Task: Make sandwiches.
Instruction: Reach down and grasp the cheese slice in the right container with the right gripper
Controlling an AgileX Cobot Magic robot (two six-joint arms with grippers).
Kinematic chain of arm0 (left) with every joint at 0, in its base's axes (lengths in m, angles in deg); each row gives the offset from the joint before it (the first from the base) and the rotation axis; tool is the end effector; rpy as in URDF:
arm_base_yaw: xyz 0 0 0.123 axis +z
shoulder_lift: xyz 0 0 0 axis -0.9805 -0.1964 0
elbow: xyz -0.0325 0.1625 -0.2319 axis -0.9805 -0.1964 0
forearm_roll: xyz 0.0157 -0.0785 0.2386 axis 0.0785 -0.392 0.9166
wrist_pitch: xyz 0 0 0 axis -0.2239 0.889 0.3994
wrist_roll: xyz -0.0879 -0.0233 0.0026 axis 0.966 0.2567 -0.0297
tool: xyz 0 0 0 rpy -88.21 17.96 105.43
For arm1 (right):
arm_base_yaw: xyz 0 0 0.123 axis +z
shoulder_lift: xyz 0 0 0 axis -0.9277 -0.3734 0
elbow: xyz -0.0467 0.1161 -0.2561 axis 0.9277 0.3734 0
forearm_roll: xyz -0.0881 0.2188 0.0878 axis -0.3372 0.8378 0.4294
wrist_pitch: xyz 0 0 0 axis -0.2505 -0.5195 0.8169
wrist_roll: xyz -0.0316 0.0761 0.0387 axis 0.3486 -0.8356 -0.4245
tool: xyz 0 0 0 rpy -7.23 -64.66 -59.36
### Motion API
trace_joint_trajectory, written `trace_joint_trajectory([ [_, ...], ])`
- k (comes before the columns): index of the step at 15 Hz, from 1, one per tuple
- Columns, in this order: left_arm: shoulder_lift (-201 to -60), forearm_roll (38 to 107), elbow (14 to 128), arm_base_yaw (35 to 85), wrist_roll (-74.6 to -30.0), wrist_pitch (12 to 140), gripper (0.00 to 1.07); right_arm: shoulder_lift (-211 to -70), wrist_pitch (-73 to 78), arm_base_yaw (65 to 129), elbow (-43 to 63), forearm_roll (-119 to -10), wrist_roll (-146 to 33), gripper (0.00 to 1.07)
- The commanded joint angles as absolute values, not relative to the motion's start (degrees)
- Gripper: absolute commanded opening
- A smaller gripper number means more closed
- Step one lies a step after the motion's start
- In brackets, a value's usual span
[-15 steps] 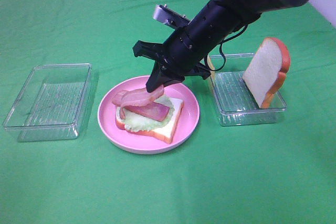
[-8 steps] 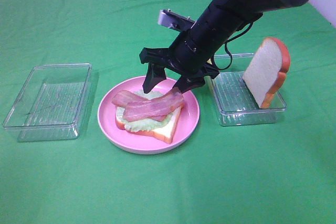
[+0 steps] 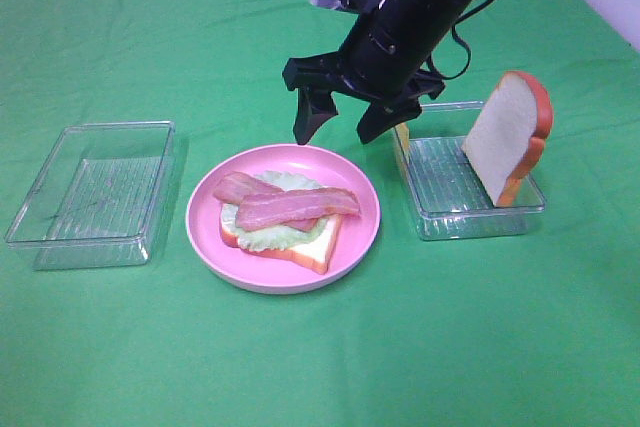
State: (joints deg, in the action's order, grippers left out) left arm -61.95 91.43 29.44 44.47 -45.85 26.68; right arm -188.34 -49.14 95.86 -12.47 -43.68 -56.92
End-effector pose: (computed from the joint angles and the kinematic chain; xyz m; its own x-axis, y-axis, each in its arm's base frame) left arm -0.0015 0.0077 0.2780 -0.3730 0.2399 -0.8963 0.5119 0.8589 0.0169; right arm 0.3740 0.2248 0.2065 -0.9015 -0.2817 -0.3285 -0.3852 0.8684 0.3123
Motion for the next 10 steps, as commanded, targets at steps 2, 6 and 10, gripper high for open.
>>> trace_joint_trajectory([
  [2,-60.8,90.9,29.3,44.3,-45.8,27.3,0.78,-188.3,-57.3,95.6,-20.1,-57.9,-65.2,0.73],
  [6,-60.8,90.9,29.3,44.3,-45.8,27.3,0.78,-195.7,-66.3,95.6,-32.2,-64.8,-68.4,0.65],
  [10,-60.8,90.9,29.3,44.3,-45.8,27.3,0.78,-202.7,-70.9,94.2,-39.8,-65.3,-68.8,0.6],
])
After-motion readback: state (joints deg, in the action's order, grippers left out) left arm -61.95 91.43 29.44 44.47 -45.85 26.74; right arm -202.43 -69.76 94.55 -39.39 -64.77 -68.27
